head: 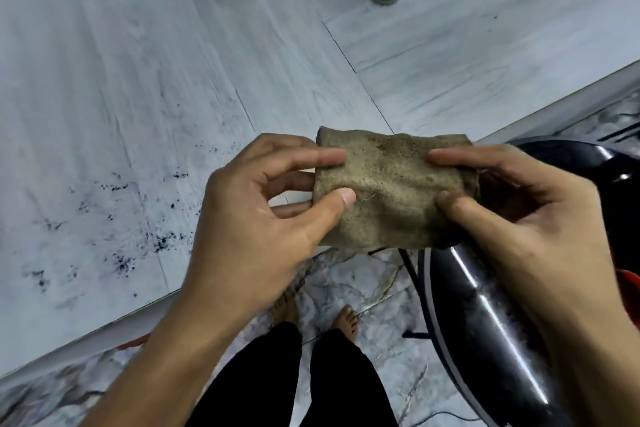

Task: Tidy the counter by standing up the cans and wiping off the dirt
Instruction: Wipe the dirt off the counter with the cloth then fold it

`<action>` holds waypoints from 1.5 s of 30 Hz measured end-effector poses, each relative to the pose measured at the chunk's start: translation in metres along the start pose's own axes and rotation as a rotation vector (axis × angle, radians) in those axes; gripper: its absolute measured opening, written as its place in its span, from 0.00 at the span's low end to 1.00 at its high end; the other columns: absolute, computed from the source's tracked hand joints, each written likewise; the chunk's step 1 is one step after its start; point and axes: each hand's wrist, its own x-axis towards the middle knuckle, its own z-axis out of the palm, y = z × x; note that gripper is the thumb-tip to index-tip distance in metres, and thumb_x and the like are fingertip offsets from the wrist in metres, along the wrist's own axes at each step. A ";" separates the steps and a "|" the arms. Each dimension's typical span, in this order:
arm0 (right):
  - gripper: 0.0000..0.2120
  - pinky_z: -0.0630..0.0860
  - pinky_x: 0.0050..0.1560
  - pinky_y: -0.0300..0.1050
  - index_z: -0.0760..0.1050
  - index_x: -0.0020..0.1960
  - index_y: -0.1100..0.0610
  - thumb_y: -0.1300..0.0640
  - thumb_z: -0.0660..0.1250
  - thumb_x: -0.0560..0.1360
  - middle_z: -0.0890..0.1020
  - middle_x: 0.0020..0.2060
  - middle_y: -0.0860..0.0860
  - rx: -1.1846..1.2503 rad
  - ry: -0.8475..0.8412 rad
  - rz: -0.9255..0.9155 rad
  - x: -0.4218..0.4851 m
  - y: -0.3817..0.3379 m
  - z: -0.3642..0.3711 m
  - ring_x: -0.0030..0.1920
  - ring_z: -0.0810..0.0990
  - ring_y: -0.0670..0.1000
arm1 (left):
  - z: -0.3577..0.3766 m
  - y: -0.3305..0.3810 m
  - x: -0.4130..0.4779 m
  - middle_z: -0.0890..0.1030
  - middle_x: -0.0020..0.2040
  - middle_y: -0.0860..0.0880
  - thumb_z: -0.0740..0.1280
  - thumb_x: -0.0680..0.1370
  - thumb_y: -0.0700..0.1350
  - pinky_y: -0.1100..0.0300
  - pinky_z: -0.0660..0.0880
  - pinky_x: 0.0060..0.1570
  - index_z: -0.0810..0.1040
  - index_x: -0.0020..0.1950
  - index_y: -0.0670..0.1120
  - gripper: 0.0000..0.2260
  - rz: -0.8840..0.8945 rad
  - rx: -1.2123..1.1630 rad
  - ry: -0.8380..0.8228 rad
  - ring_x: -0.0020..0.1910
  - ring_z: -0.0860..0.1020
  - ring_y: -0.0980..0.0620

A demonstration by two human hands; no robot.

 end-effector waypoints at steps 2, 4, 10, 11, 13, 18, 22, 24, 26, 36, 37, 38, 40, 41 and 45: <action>0.20 0.80 0.53 0.43 0.85 0.55 0.53 0.74 0.72 0.71 0.87 0.50 0.48 0.010 -0.025 -0.019 0.012 -0.007 0.009 0.54 0.85 0.48 | -0.009 0.003 0.004 0.81 0.55 0.50 0.79 0.71 0.42 0.57 0.85 0.47 0.87 0.54 0.50 0.13 0.012 0.000 0.035 0.50 0.86 0.48; 0.19 0.80 0.53 0.40 0.85 0.55 0.54 0.73 0.73 0.71 0.87 0.50 0.48 0.031 -0.044 -0.036 0.023 -0.012 0.019 0.53 0.85 0.47 | -0.019 0.005 0.009 0.81 0.56 0.50 0.78 0.71 0.43 0.57 0.85 0.47 0.87 0.54 0.50 0.13 0.023 0.010 0.069 0.50 0.85 0.48; 0.19 0.83 0.47 0.47 0.86 0.55 0.53 0.72 0.72 0.72 0.87 0.50 0.50 0.078 -0.091 -0.018 0.054 -0.018 0.049 0.51 0.86 0.51 | -0.048 0.000 0.024 0.82 0.56 0.50 0.79 0.70 0.44 0.55 0.85 0.49 0.87 0.55 0.51 0.14 0.006 0.048 0.145 0.51 0.85 0.47; 0.19 0.84 0.48 0.51 0.86 0.55 0.52 0.72 0.72 0.72 0.87 0.51 0.51 0.078 -0.100 -0.007 0.059 -0.018 0.053 0.51 0.86 0.52 | -0.052 -0.002 0.027 0.82 0.56 0.50 0.80 0.70 0.44 0.54 0.85 0.50 0.87 0.56 0.52 0.15 -0.005 0.067 0.153 0.51 0.85 0.48; 0.18 0.83 0.48 0.52 0.86 0.55 0.50 0.68 0.72 0.71 0.87 0.50 0.50 0.056 -0.120 0.013 0.068 -0.015 0.062 0.51 0.86 0.52 | -0.058 -0.008 0.034 0.82 0.56 0.52 0.81 0.71 0.43 0.51 0.84 0.51 0.87 0.55 0.53 0.15 -0.045 0.093 0.166 0.50 0.85 0.50; 0.16 0.79 0.44 0.39 0.87 0.53 0.46 0.61 0.72 0.70 0.87 0.47 0.45 -0.018 -0.130 0.077 0.084 -0.006 0.077 0.49 0.85 0.45 | -0.064 -0.023 0.048 0.83 0.56 0.53 0.81 0.71 0.43 0.54 0.83 0.53 0.87 0.55 0.53 0.14 -0.157 0.138 0.163 0.49 0.85 0.55; 0.16 0.82 0.54 0.50 0.86 0.55 0.46 0.58 0.71 0.69 0.86 0.51 0.43 -0.155 -0.108 0.093 0.092 0.001 0.086 0.53 0.84 0.43 | -0.062 -0.033 0.057 0.81 0.57 0.57 0.80 0.72 0.45 0.71 0.78 0.48 0.86 0.57 0.55 0.14 -0.142 0.250 0.151 0.50 0.83 0.61; 0.17 0.81 0.55 0.46 0.85 0.56 0.46 0.59 0.72 0.69 0.85 0.52 0.41 -0.249 -0.110 0.061 0.092 0.003 0.090 0.52 0.82 0.42 | -0.061 -0.036 0.059 0.81 0.56 0.58 0.80 0.73 0.46 0.73 0.77 0.47 0.86 0.58 0.54 0.15 -0.110 0.341 0.148 0.50 0.82 0.63; 0.17 0.76 0.51 0.36 0.85 0.57 0.46 0.60 0.72 0.70 0.83 0.50 0.42 -0.373 -0.125 0.001 0.091 0.006 0.091 0.49 0.80 0.41 | -0.062 -0.037 0.060 0.80 0.56 0.58 0.80 0.73 0.45 0.70 0.80 0.48 0.85 0.59 0.53 0.15 -0.069 0.410 0.155 0.50 0.81 0.64; 0.17 0.66 0.63 0.42 0.82 0.63 0.57 0.55 0.73 0.76 0.75 0.69 0.54 -0.697 -0.034 -0.184 0.056 0.005 0.091 0.68 0.71 0.56 | -0.074 -0.034 0.050 0.81 0.56 0.56 0.74 0.78 0.50 0.57 0.79 0.59 0.84 0.62 0.51 0.13 0.073 0.573 0.117 0.56 0.79 0.60; 0.17 0.68 0.64 0.45 0.82 0.64 0.57 0.54 0.73 0.76 0.75 0.70 0.54 -0.705 -0.035 -0.202 0.052 0.003 0.092 0.69 0.70 0.56 | -0.075 -0.034 0.048 0.81 0.57 0.56 0.73 0.79 0.50 0.59 0.77 0.60 0.83 0.63 0.51 0.13 0.087 0.588 0.102 0.57 0.79 0.61; 0.17 0.70 0.65 0.47 0.81 0.65 0.57 0.53 0.72 0.77 0.74 0.70 0.55 -0.708 -0.041 -0.217 0.048 0.002 0.093 0.70 0.70 0.55 | -0.077 -0.033 0.046 0.81 0.58 0.57 0.72 0.80 0.51 0.61 0.76 0.61 0.83 0.64 0.51 0.13 0.101 0.602 0.088 0.58 0.78 0.61; 0.18 0.71 0.66 0.48 0.79 0.67 0.56 0.50 0.69 0.80 0.74 0.72 0.54 -0.696 -0.072 -0.221 0.042 -0.001 0.096 0.72 0.71 0.55 | -0.082 -0.032 0.042 0.81 0.60 0.57 0.70 0.81 0.53 0.66 0.73 0.62 0.82 0.65 0.50 0.14 0.127 0.628 0.050 0.61 0.78 0.61; 0.19 0.70 0.67 0.48 0.78 0.68 0.56 0.48 0.67 0.81 0.73 0.73 0.53 -0.691 -0.092 -0.213 0.040 -0.003 0.099 0.72 0.72 0.54 | -0.086 -0.032 0.041 0.81 0.61 0.57 0.69 0.80 0.54 0.66 0.72 0.63 0.82 0.65 0.50 0.15 0.138 0.645 0.028 0.62 0.78 0.60; 0.28 0.67 0.73 0.49 0.69 0.76 0.57 0.42 0.61 0.83 0.68 0.77 0.53 -0.716 -0.150 -0.178 0.035 -0.009 0.116 0.76 0.67 0.54 | -0.110 -0.035 0.041 0.79 0.68 0.57 0.66 0.81 0.56 0.59 0.70 0.68 0.79 0.70 0.52 0.19 0.175 0.738 -0.057 0.69 0.75 0.58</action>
